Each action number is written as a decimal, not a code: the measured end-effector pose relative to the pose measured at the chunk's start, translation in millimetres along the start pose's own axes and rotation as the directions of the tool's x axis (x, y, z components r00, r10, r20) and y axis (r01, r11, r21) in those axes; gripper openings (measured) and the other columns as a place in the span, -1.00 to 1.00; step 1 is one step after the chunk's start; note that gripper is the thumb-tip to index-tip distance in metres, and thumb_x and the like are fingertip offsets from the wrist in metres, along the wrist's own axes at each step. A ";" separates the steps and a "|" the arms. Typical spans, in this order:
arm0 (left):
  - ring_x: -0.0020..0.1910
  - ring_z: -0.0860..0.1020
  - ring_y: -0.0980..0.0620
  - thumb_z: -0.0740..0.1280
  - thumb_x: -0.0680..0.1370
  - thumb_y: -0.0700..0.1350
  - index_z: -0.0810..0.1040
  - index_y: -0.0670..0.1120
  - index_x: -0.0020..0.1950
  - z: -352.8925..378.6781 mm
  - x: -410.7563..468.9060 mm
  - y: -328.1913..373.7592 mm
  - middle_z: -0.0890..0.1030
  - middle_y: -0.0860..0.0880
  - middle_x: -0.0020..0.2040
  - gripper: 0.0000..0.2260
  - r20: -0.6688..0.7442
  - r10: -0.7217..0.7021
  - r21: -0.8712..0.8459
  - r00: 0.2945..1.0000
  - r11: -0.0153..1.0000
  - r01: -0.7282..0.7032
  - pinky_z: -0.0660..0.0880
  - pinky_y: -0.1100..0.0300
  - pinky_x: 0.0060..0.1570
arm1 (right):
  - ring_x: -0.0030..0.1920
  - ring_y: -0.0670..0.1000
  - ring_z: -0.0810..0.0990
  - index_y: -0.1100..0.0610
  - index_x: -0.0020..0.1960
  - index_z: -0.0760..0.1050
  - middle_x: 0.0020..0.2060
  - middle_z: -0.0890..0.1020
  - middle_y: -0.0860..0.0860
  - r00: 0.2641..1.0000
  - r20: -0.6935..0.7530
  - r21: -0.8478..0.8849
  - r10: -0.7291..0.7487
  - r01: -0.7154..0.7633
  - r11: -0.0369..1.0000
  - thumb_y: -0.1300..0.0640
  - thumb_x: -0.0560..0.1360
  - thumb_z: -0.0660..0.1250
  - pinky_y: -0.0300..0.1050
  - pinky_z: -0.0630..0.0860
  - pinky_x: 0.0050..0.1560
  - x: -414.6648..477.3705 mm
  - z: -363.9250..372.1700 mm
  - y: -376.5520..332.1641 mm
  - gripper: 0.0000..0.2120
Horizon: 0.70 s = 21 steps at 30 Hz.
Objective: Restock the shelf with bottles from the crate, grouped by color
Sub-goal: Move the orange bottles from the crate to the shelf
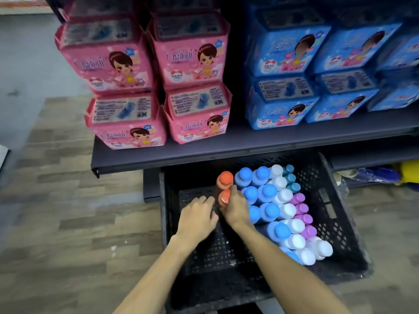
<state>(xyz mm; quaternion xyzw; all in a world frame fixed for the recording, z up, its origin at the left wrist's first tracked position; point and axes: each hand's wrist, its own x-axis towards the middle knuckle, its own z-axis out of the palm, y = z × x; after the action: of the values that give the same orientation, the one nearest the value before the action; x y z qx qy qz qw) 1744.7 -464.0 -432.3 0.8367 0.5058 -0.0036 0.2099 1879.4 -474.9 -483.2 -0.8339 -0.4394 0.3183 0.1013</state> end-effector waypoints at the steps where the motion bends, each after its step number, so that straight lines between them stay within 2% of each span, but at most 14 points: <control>1: 0.06 0.51 -0.03 0.21 0.53 -0.01 0.45 -0.05 0.15 2.3 -0.6 -1.5 0.53 -0.01 0.03 -0.76 0.009 -0.003 0.002 1.000 1.000 0.003 0.49 0.08 -0.13 | 0.09 0.22 0.60 0.10 0.36 0.30 0.09 0.58 0.14 1.000 0.000 0.013 0.011 -0.011 1.000 0.20 0.47 0.39 0.00 0.49 -0.03 1.6 2.0 -0.9 -0.49; 4: 0.08 0.50 -0.04 0.21 0.55 -0.01 0.44 -0.06 0.17 6.4 -1.0 -3.4 0.52 -0.02 0.06 -0.76 0.029 0.006 0.006 1.000 1.000 -0.007 0.48 0.08 -0.09 | 0.00 0.17 0.62 0.05 0.24 0.33 -0.09 0.57 0.05 0.995 0.039 0.123 0.091 -0.095 0.988 0.18 0.43 0.42 -0.07 0.44 -0.13 8.0 3.2 -2.5 -0.56; 6: 0.08 0.50 -0.05 0.21 0.55 -0.02 0.44 -0.06 0.15 6.2 -0.6 -2.8 0.52 -0.03 0.05 -0.77 0.027 0.013 0.004 1.000 1.000 -0.013 0.48 0.07 -0.09 | -0.05 0.14 0.63 0.02 0.15 0.33 -0.10 0.59 0.02 0.989 0.048 0.187 0.143 -0.149 0.971 0.16 0.37 0.48 -0.09 0.47 -0.13 11.2 1.9 -2.8 -0.55; 8: 0.06 0.50 -0.05 0.21 0.54 -0.02 0.44 -0.07 0.11 5.1 -0.2 -2.4 0.52 -0.03 0.02 -0.80 0.019 0.016 -0.005 1.000 1.000 -0.016 0.47 0.07 -0.10 | -0.05 0.15 0.64 0.05 0.12 0.34 -0.06 0.64 0.08 0.988 0.043 0.194 0.152 -0.157 0.968 0.13 0.36 0.50 -0.05 0.53 -0.10 12.0 1.7 -1.8 -0.56; 14: 0.02 0.51 -0.05 0.23 0.52 -0.01 0.43 -0.06 0.08 -1.2 5.2 -8.2 0.52 -0.02 -0.02 -0.81 0.004 0.015 -0.012 1.000 1.000 -0.015 0.44 0.09 -0.18 | 0.03 0.15 0.62 0.10 0.25 0.39 0.01 0.64 0.08 0.993 0.107 0.162 0.058 -0.075 0.984 0.01 0.32 0.56 -0.12 0.48 -0.06 11.1 -21.8 -5.8 -0.40; 17: 0.01 0.50 -0.04 0.23 0.51 0.00 0.43 -0.05 0.05 -6.7 8.5 -8.6 0.51 -0.01 -0.04 -0.82 -0.009 0.025 0.000 1.000 1.000 -0.025 0.44 0.09 -0.19 | -0.09 0.08 0.58 0.08 0.14 0.41 -0.10 0.60 0.00 0.995 0.100 0.134 -0.002 -0.012 0.991 -0.05 0.30 0.56 -0.13 0.44 -0.12 9.0 -41.9 -8.6 -0.47; 19: 0.01 0.50 -0.05 0.23 0.51 0.00 0.43 -0.05 0.06 -12.0 9.4 -7.5 0.51 -0.01 -0.03 -0.81 -0.020 0.027 0.000 0.999 1.000 -0.027 0.47 0.08 -0.18 | -0.14 0.07 0.61 -0.01 -0.01 0.40 -0.18 0.61 -0.04 0.999 0.036 0.108 -0.040 0.035 0.993 -0.13 0.30 0.51 -0.10 0.49 -0.15 6.5 -53.6 -12.3 -0.59; 21: 0.01 0.50 -0.05 0.22 0.52 0.00 0.44 -0.05 0.09 -17.9 9.7 -5.8 0.52 -0.02 -0.02 -0.80 -0.034 0.032 0.000 0.999 1.000 -0.032 0.49 0.08 -0.17 | -0.16 0.10 0.64 -0.01 -0.11 0.38 -0.23 0.64 -0.02 0.998 -0.013 0.090 -0.069 0.070 0.993 -0.21 0.30 0.43 -0.08 0.54 -0.16 2.9 -66.6 -17.1 -0.63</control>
<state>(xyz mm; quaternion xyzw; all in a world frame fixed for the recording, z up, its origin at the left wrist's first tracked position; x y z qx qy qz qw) 1740.8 -447.1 -420.1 0.8445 0.4960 0.0139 0.2015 1910.4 -455.1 -425.1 -0.8141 -0.4529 0.3301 0.1521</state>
